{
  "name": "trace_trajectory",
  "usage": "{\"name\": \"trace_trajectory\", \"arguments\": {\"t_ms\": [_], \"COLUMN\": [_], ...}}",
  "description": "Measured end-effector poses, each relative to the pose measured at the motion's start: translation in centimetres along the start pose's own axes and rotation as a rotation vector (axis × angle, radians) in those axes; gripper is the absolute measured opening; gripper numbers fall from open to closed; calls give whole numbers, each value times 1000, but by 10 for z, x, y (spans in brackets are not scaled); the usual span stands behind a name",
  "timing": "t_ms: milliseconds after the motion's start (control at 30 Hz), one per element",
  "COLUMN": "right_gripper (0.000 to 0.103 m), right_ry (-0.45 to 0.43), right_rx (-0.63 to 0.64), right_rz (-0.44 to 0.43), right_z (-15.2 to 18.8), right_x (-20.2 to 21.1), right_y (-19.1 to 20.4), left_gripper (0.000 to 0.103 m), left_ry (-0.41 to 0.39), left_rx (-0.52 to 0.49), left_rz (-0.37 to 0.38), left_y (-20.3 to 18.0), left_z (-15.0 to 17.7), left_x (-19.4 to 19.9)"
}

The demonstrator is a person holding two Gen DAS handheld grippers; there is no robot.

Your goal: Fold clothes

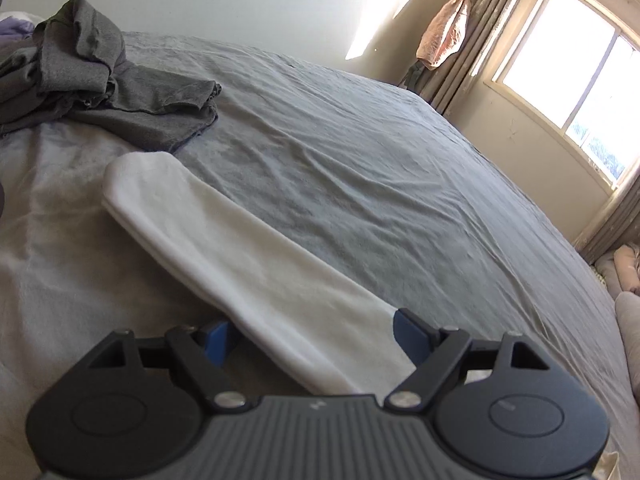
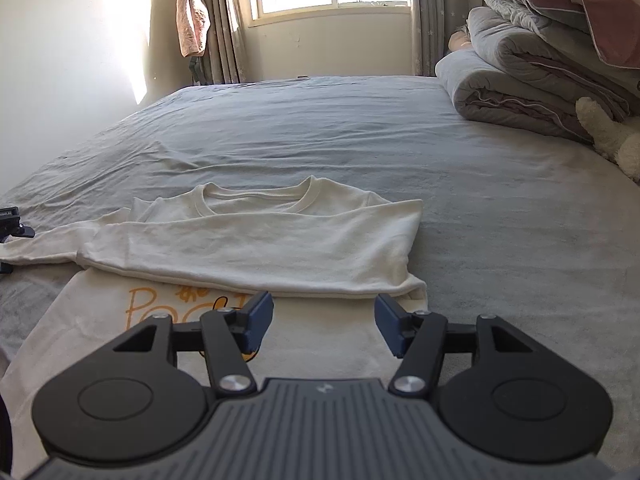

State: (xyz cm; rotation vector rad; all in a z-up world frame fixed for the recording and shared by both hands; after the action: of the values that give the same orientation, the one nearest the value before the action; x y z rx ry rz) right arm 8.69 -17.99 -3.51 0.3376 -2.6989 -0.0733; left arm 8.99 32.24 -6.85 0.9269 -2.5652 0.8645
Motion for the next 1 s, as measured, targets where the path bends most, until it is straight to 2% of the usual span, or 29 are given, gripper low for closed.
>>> {"name": "trace_trajectory", "arguments": {"t_ms": [100,300,400,567,633,767,1000], "right_gripper": [62,62,62,62,62,62,63], "right_ry": [4,20,18,10,5,-8,-17], "right_rx": [-1,2,-1,-14,-19,-43,-115], "right_rz": [-8,-15,-18,-20,-18,-23,-26], "right_z": [1,6,6,4,3,0,-4], "right_x": [-3,-10,-11,-8,-7,-5,-6], "right_y": [3,5,6,5,5,4,-2], "left_gripper": [81,65,50,20,14,9,7], "left_ry": [-36,-92,-102,-89,-83,-94,-121], "left_rx": [43,83,107,128,145,162,127], "left_rz": [11,-1,-8,-11,-4,26,176], "left_y": [5,12,17,27,28,25,-13], "left_z": [-3,-4,-6,-7,-8,-12,-23], "left_x": [-5,-8,-8,-11,-10,-5,17]}}
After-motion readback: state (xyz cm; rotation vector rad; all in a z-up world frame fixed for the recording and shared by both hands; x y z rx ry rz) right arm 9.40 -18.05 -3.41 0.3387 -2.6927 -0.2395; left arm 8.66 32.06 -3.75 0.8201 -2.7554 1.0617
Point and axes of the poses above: each gripper's, at about its wrist camera, not at the fingertips, and x roughly against the way its jaws point, y to its left, z to its underside, the point moved 4 cm from there along -x, roughly the way its jaws point, and after that the axes turned 11 degrees about -y, right-handed, at the moved point
